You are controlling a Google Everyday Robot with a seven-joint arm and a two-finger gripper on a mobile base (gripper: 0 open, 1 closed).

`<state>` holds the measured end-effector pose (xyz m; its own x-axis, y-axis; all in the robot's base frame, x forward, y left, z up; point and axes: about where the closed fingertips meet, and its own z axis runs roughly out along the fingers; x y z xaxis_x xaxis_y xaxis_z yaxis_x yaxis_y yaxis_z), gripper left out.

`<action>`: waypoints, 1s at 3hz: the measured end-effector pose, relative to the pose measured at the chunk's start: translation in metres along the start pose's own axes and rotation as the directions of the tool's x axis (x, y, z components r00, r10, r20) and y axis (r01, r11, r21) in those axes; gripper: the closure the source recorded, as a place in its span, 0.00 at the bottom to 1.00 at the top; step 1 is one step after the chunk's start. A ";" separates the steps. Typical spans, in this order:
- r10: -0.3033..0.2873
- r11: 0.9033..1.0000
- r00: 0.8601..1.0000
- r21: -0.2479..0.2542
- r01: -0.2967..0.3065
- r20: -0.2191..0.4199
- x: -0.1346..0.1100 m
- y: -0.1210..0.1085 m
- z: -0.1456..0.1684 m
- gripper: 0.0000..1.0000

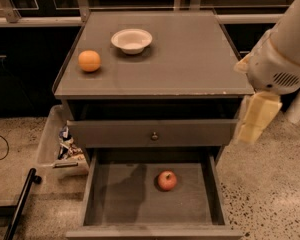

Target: Pick apple from middle drawer and place on counter

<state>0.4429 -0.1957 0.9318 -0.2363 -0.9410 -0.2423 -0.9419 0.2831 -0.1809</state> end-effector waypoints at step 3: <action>-0.120 0.986 0.991 -0.106 0.125 0.056 0.003 0.020 0.162 0.00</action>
Offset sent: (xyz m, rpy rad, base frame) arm 0.0190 0.0455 -0.1925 0.0640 0.0695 0.1324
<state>0.4618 -0.1627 0.7725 -0.1078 -0.9562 -0.2721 -0.9841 0.1415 -0.1075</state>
